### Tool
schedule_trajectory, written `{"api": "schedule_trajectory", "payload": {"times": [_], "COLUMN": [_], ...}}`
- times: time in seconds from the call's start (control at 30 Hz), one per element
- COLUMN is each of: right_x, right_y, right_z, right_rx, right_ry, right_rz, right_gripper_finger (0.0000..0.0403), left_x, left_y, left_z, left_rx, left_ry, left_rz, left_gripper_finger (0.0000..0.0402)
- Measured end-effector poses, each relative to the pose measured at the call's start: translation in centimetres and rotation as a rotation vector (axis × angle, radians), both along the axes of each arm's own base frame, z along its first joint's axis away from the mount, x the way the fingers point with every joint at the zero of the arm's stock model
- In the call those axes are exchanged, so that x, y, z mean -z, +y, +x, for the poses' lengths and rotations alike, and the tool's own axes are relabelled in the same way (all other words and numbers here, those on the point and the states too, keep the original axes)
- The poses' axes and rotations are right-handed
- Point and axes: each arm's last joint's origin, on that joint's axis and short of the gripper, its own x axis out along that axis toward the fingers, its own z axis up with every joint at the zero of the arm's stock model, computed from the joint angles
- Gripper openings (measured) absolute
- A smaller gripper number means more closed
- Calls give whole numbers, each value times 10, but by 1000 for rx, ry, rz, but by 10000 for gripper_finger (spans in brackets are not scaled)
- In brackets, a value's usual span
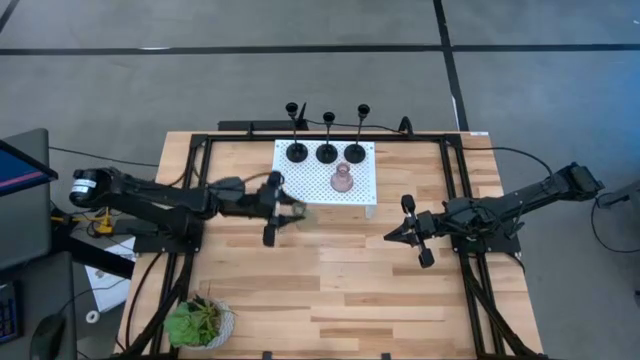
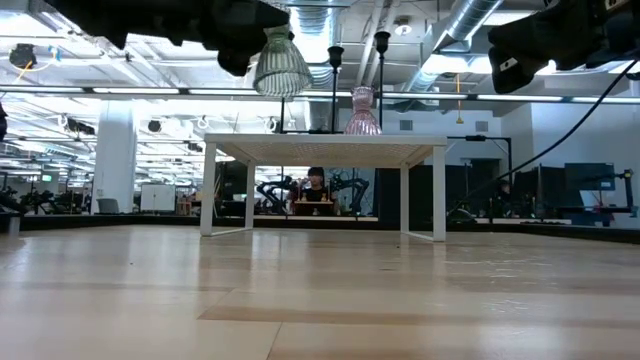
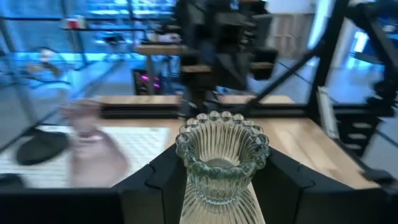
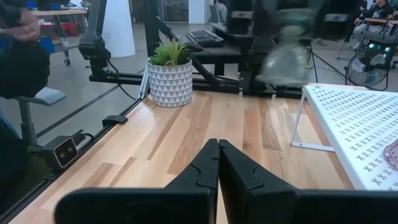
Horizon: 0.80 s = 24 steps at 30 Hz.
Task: Pick & Place candle stick holders
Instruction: Put the green glass candle holder on the shelf
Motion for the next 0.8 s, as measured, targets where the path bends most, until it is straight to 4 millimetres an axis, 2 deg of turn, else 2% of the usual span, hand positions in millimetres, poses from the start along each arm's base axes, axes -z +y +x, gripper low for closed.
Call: {"api": "schedule_trajectory", "payload": {"times": [0.23,0.4,0.57,0.8], "right_x": [1,1,3,3], "right_y": [0,0,0,0], "right_z": [0,0,0,0], "right_rx": [0,0,3,3], "right_ry": [6,13,34,37], "right_rz": [-1,-2,17,16], "right_gripper_finger": [0,0,0,0], "left_x": [-20,-18,-7,1], "left_y": [32,50,64,73], "left_z": [4,15,28,41], "left_rx": [-143,-255,-384,-412], "left_ry": [-46,-7,51,86], "left_rz": [-11,-40,-53,-78], "left_gripper_finger": [158,158,159,159]}}
